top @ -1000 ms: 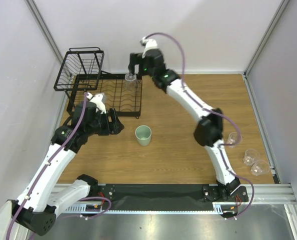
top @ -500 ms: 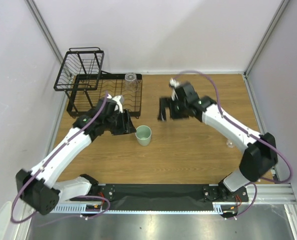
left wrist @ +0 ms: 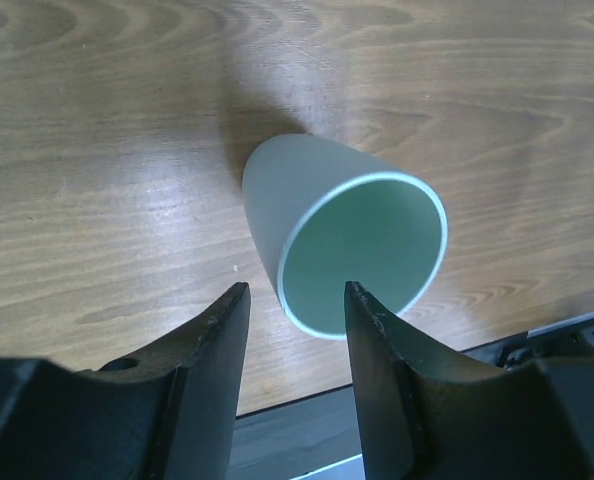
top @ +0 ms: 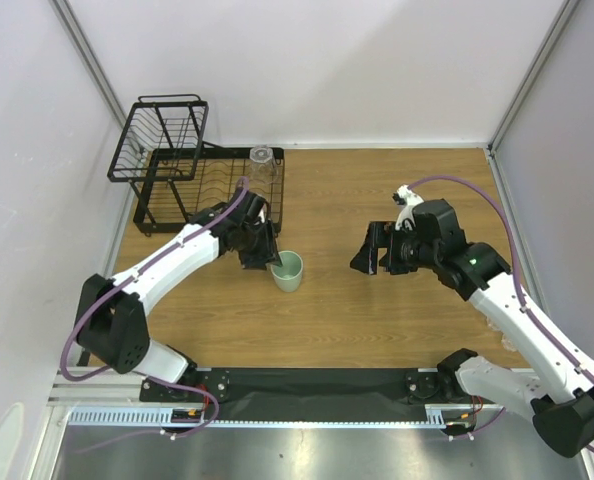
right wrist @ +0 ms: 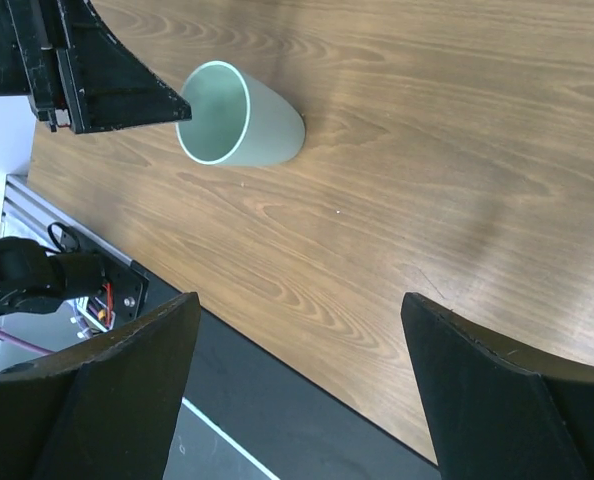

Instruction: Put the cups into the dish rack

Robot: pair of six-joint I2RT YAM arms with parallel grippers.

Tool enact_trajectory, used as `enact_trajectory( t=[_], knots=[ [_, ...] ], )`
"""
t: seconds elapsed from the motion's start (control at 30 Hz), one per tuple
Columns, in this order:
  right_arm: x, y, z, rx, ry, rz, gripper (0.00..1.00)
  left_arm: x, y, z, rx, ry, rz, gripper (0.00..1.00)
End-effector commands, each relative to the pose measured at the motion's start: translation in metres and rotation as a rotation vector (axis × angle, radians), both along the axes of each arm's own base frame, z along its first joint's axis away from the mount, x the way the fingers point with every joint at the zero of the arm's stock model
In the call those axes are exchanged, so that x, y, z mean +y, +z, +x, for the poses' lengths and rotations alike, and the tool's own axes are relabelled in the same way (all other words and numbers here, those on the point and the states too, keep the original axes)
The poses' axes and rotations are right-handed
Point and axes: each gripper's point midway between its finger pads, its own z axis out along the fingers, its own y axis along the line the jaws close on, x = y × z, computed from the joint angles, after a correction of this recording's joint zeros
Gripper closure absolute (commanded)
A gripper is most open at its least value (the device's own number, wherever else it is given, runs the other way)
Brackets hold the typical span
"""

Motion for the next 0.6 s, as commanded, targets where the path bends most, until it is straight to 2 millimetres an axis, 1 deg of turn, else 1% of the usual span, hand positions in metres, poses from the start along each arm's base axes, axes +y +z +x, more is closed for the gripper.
enact_trajectory(
  t=[0.0,0.07,0.1,0.27,0.3,0.33,0.4,0.43,0.47,0.5,0.53,0.57],
  knots=[
    [-0.002,-0.005,0.001,0.018,-0.007,0.003,0.11,-0.002,-0.003,0.005,0.022,0.021,0.022,0.51],
    [-0.007,-0.003,0.004,0.013,-0.026,0.009,0.11,-0.004,-0.012,0.005,0.036,0.022,0.018,0.52],
    [-0.008,-0.003,0.005,0.014,-0.029,0.013,0.11,-0.003,-0.018,0.006,0.052,0.027,0.028,0.54],
    [-0.004,-0.004,0.004,0.044,-0.011,0.035,0.11,-0.001,-0.030,0.003,0.062,0.033,0.039,0.57],
    [-0.004,-0.004,0.003,0.050,-0.007,0.036,0.11,-0.001,-0.031,0.004,0.056,0.031,0.035,0.60],
    [-0.003,-0.005,0.003,0.056,-0.005,0.040,0.11,-0.002,-0.031,0.003,0.054,0.026,0.031,0.67],
    [0.000,-0.006,0.003,0.067,0.009,0.047,0.12,-0.005,-0.029,0.002,0.060,0.012,0.017,0.78],
    [0.001,-0.006,0.003,0.071,0.012,0.052,0.12,-0.006,-0.026,0.003,0.054,0.010,0.012,0.91],
    [0.003,-0.006,0.003,0.075,0.019,0.059,0.12,-0.007,-0.021,0.004,0.043,0.009,0.004,0.97],
    [0.005,-0.006,0.003,0.077,0.021,0.063,0.12,-0.008,-0.017,0.004,0.032,0.007,-0.010,1.00],
    [0.006,-0.003,0.005,0.075,0.024,0.072,0.12,-0.010,-0.011,0.006,0.014,0.007,-0.027,1.00],
    [0.007,-0.001,0.006,0.068,0.029,0.078,0.12,-0.012,0.002,0.006,-0.024,0.002,-0.059,1.00]
  ],
)
